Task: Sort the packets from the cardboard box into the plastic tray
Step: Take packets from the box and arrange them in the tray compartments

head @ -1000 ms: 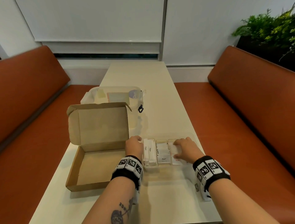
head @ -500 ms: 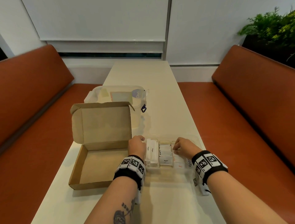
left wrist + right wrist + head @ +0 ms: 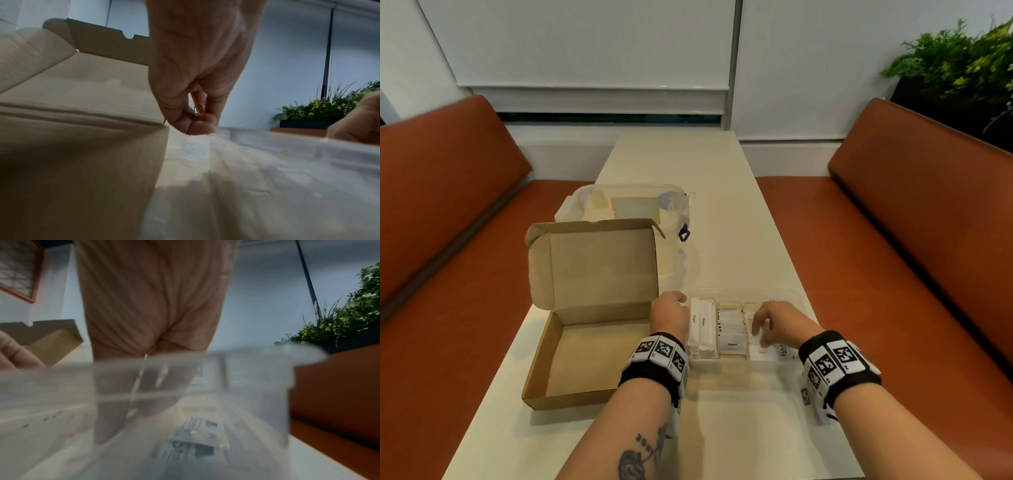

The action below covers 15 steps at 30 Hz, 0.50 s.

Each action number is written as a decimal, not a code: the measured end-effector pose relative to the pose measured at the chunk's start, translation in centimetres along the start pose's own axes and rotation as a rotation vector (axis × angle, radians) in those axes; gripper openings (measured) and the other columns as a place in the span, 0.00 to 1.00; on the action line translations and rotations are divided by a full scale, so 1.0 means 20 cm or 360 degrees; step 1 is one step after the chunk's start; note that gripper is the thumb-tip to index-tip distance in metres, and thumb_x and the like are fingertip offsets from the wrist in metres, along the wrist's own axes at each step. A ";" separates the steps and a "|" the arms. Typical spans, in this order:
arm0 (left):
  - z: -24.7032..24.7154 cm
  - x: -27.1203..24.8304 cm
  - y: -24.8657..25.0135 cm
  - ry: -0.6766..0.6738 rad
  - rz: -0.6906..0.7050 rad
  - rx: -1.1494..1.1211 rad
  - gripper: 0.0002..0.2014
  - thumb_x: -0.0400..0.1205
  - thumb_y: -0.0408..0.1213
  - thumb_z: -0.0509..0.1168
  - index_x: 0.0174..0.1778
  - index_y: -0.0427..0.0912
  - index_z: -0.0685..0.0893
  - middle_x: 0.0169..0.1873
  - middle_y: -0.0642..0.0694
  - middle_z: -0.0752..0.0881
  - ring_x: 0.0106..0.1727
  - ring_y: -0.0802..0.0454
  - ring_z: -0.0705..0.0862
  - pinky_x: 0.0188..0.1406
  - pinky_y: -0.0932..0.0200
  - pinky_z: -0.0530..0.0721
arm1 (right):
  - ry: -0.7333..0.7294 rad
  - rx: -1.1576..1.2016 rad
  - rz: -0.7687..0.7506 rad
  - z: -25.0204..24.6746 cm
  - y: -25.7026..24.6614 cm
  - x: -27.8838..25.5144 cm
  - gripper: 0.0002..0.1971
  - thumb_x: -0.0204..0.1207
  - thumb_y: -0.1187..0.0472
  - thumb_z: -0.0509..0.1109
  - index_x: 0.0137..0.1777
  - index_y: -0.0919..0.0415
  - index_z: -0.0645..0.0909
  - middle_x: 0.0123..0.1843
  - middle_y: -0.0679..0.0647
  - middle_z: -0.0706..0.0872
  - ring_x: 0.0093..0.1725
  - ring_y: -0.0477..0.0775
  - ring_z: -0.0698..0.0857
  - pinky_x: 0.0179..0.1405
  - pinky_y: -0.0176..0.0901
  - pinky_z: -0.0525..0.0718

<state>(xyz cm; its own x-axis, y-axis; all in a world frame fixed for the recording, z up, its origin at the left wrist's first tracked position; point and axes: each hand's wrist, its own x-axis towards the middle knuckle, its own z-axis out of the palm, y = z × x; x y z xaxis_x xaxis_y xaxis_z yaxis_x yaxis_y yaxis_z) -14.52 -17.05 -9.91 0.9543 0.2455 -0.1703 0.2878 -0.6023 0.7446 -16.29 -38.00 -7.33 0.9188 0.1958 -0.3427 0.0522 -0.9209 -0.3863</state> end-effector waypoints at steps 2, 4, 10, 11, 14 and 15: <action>0.00 0.00 0.00 0.0005 0.0007 0.0002 0.16 0.82 0.26 0.61 0.65 0.34 0.83 0.62 0.36 0.84 0.64 0.42 0.81 0.64 0.57 0.77 | 0.0027 0.0013 -0.0035 0.02 0.00 0.00 0.09 0.69 0.69 0.77 0.48 0.59 0.88 0.57 0.54 0.83 0.50 0.49 0.79 0.57 0.41 0.81; 0.00 0.00 0.00 0.0003 0.0013 -0.0001 0.16 0.82 0.25 0.61 0.65 0.34 0.83 0.62 0.36 0.84 0.64 0.42 0.81 0.64 0.57 0.77 | 0.0068 -0.0016 -0.0050 0.03 0.00 0.00 0.09 0.70 0.67 0.77 0.49 0.58 0.87 0.60 0.53 0.83 0.54 0.50 0.80 0.59 0.39 0.79; 0.00 0.00 0.00 0.0006 0.0008 0.0008 0.16 0.82 0.26 0.61 0.66 0.34 0.82 0.63 0.36 0.83 0.65 0.42 0.81 0.64 0.57 0.77 | 0.0058 -0.0394 0.0024 0.06 0.01 0.00 0.25 0.74 0.54 0.73 0.71 0.54 0.77 0.69 0.51 0.81 0.69 0.52 0.78 0.72 0.46 0.75; 0.00 0.00 0.01 0.0004 0.0008 0.0013 0.16 0.82 0.26 0.61 0.66 0.34 0.82 0.63 0.36 0.83 0.65 0.42 0.81 0.64 0.57 0.77 | -0.0006 -0.0534 0.0026 0.08 0.01 -0.01 0.27 0.75 0.51 0.72 0.73 0.54 0.74 0.70 0.52 0.80 0.69 0.54 0.78 0.71 0.48 0.76; 0.00 0.00 0.01 0.0005 0.0005 0.0020 0.16 0.82 0.26 0.60 0.66 0.35 0.82 0.63 0.36 0.83 0.64 0.42 0.82 0.64 0.56 0.78 | -0.0102 -0.0736 -0.0026 0.09 0.03 -0.01 0.30 0.78 0.48 0.68 0.78 0.54 0.68 0.75 0.50 0.75 0.74 0.56 0.73 0.73 0.52 0.74; 0.00 -0.01 0.01 0.0006 0.0003 0.0025 0.16 0.82 0.25 0.61 0.65 0.35 0.82 0.63 0.36 0.83 0.64 0.42 0.82 0.64 0.56 0.78 | -0.0115 -0.0768 -0.0049 0.08 0.03 -0.01 0.30 0.78 0.47 0.67 0.79 0.53 0.67 0.77 0.49 0.73 0.75 0.57 0.71 0.74 0.52 0.72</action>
<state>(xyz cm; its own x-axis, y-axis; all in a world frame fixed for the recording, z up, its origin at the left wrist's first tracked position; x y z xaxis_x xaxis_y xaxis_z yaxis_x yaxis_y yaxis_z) -14.56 -17.22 -9.73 0.9545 0.2475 -0.1663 0.2874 -0.6147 0.7346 -17.07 -38.10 -8.87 0.8854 0.2324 -0.4026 0.2699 -0.9621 0.0380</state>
